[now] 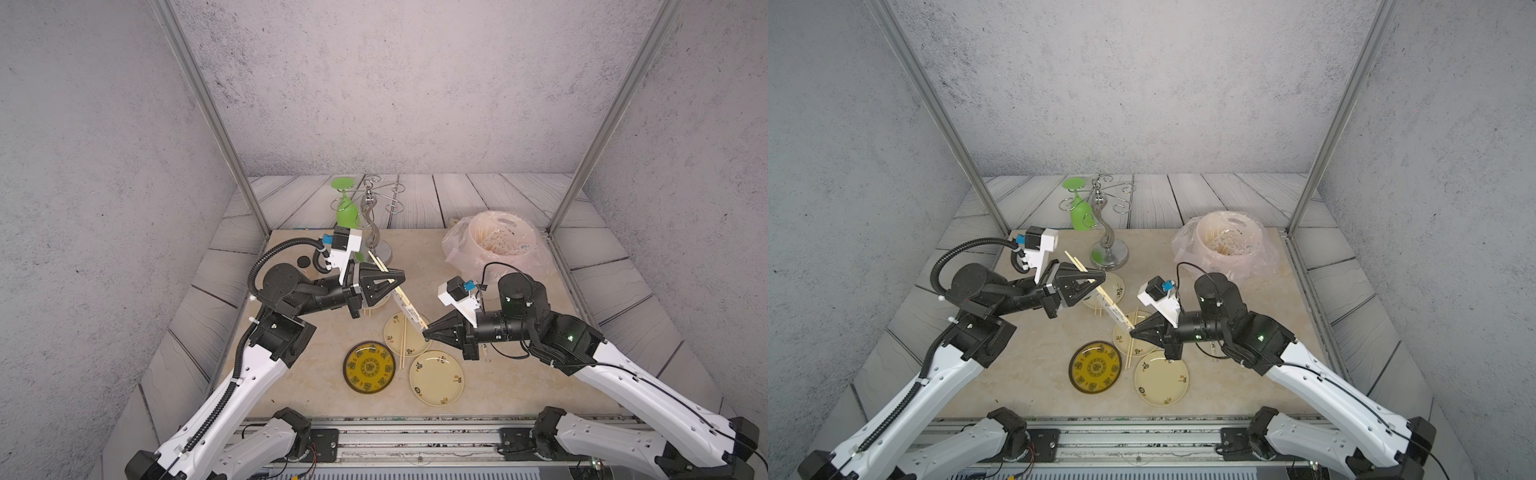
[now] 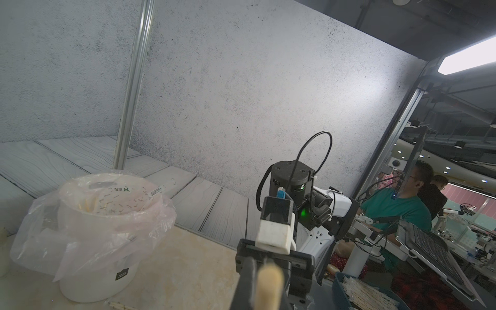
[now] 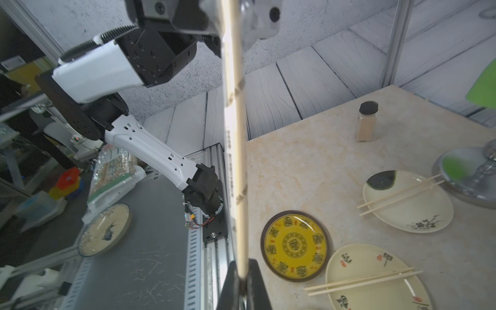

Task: Remove the packaging of disposable chopsticks
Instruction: Remove the packet bag from the disposable chopsticks.

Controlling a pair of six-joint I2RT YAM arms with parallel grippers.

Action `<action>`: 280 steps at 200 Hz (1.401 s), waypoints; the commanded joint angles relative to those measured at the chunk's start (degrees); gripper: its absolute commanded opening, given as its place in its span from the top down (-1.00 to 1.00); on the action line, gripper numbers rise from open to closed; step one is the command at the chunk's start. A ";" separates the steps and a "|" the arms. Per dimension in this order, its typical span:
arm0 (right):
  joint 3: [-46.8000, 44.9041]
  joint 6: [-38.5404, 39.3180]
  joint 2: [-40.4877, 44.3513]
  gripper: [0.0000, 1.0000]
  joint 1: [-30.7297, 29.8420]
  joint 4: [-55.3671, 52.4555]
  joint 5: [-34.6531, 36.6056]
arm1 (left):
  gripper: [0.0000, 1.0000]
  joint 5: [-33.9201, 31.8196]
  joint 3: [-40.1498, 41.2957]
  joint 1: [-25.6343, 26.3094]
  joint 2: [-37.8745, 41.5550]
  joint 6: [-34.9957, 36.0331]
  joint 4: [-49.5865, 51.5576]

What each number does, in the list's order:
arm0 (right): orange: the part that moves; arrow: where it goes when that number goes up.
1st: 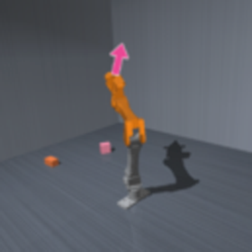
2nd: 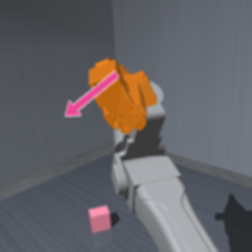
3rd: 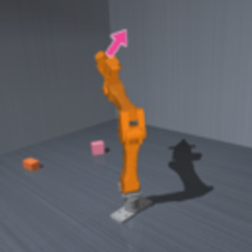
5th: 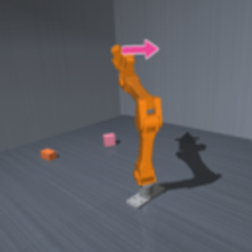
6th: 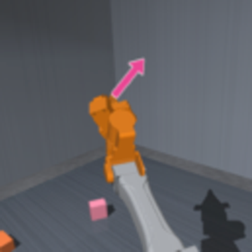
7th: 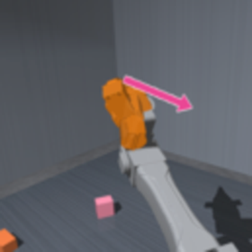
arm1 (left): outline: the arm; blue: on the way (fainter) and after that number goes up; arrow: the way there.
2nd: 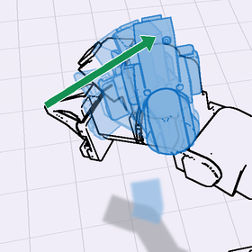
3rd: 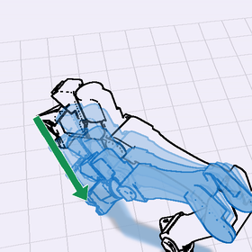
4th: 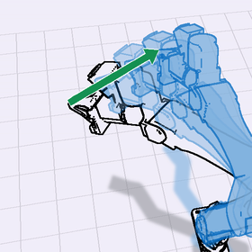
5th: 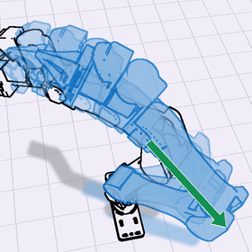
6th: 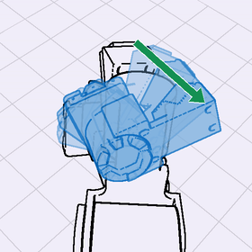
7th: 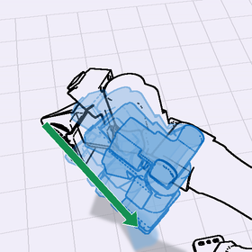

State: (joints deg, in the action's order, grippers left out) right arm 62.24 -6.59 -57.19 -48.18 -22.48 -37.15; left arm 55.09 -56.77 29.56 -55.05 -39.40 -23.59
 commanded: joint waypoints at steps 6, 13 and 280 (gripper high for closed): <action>-1.82 -0.74 0.91 1.00 0.02 0.33 1.25 | 1.00 -0.84 0.35 -0.95 1.82 0.80 -2.39; -2.23 -0.98 1.19 1.00 0.01 0.27 1.55 | 1.00 -0.97 0.50 -1.14 2.06 0.76 -2.39; -12.29 -17.85 2.96 0.96 0.02 28.33 2.36 | 1.00 -4.52 3.96 -4.25 3.37 -4.11 -10.70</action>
State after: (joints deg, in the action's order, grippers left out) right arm 50.33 -23.73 -55.99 -48.21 3.84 -35.38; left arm 50.83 -53.08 25.96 -52.16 -42.81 -31.55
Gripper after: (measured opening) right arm 0.072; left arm 0.072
